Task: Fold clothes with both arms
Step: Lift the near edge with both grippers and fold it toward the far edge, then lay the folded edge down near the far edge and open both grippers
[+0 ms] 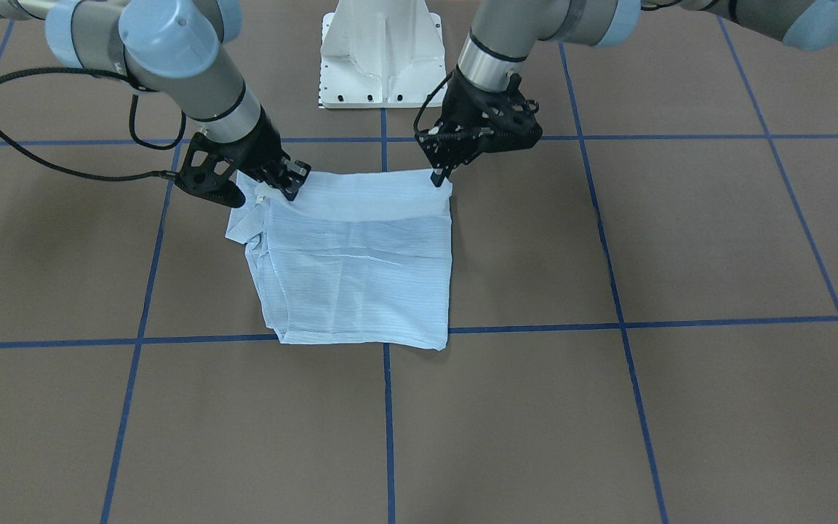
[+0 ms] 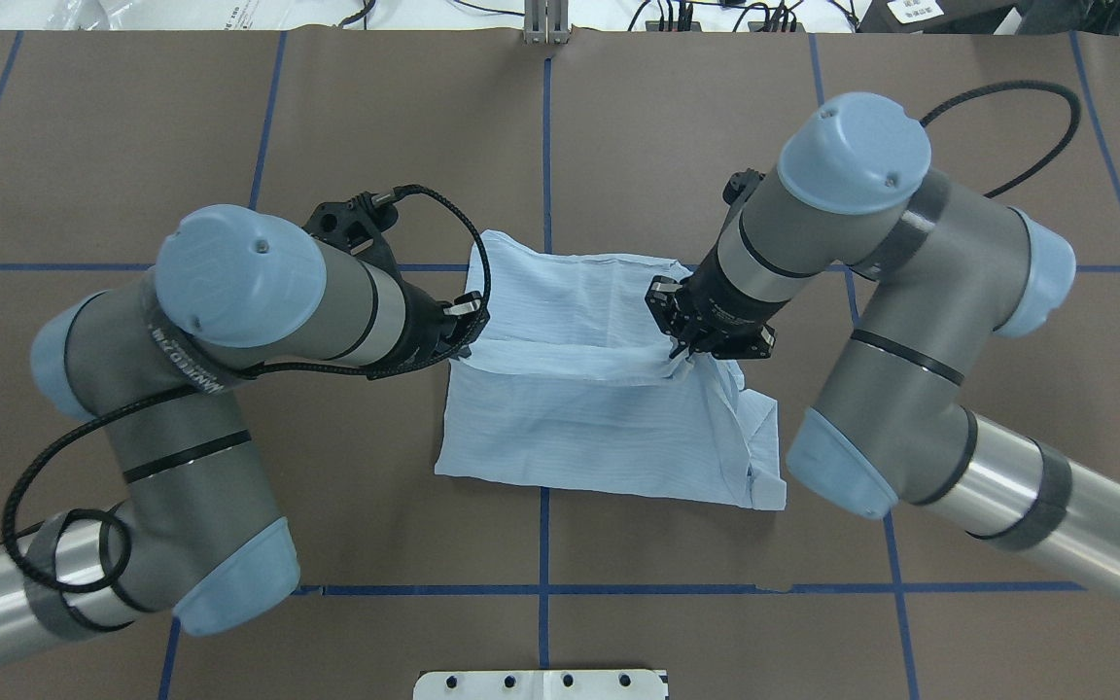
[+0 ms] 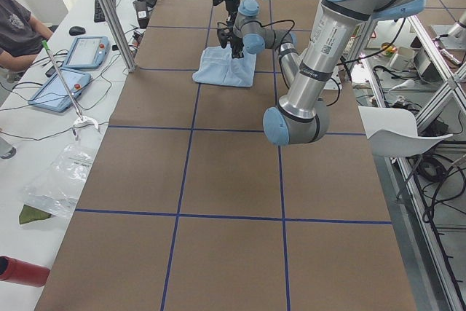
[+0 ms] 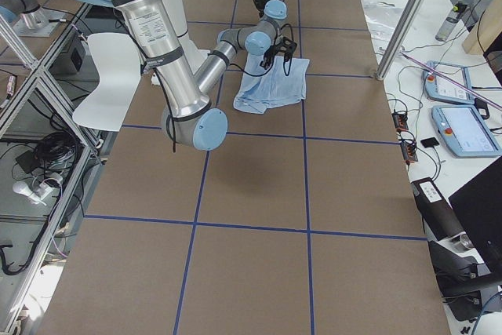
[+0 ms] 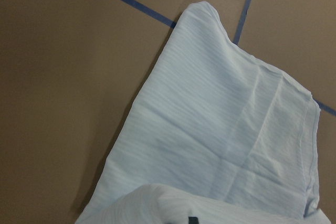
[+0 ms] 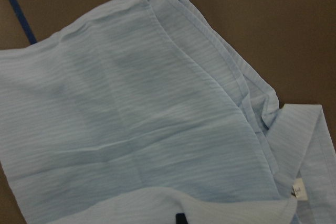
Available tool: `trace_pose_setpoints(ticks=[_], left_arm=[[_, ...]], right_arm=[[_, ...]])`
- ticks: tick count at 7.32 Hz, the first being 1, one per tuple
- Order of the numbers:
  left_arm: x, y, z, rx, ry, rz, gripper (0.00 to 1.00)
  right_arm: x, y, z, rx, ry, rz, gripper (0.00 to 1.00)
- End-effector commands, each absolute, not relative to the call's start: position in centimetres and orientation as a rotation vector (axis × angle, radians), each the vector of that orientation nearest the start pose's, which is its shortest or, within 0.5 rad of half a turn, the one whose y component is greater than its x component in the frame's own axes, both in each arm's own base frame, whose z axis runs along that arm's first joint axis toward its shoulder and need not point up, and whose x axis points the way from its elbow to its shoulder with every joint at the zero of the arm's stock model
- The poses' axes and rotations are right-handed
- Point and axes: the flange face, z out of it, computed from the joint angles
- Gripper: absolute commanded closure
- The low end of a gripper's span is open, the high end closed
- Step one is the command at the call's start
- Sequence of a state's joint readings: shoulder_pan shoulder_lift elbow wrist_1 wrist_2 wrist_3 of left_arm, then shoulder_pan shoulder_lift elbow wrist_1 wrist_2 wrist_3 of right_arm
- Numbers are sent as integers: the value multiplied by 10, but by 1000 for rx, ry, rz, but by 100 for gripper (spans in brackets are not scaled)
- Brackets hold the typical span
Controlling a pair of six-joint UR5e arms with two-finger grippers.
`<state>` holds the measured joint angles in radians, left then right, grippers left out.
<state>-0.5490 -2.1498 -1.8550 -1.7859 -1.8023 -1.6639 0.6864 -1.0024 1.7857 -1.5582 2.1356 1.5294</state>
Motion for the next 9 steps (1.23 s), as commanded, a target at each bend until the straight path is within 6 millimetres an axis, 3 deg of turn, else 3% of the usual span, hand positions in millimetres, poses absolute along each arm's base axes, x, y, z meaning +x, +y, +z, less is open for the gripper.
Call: trace_pose_setpoints(ticks=[1,3,4,5,9], left_arm=[[465,-465,196,105,1095,-458,100],[464,-495,197,138,1101,-467,100],[482,-509,209,135,1108,-463,100],[488,-513,217,140,1122,-459,100],[491,-513,207,140,1136,-459,100]], right_arm=[[-459,-536,240,-179,-861,353,100],[-473,-571,244,-161,-851,344,100],[-478,-576,249,-147,-872,335,100],[-484,-581,245,-147,-872,335,100],[-487,-584,247,-154,-867,336,100]])
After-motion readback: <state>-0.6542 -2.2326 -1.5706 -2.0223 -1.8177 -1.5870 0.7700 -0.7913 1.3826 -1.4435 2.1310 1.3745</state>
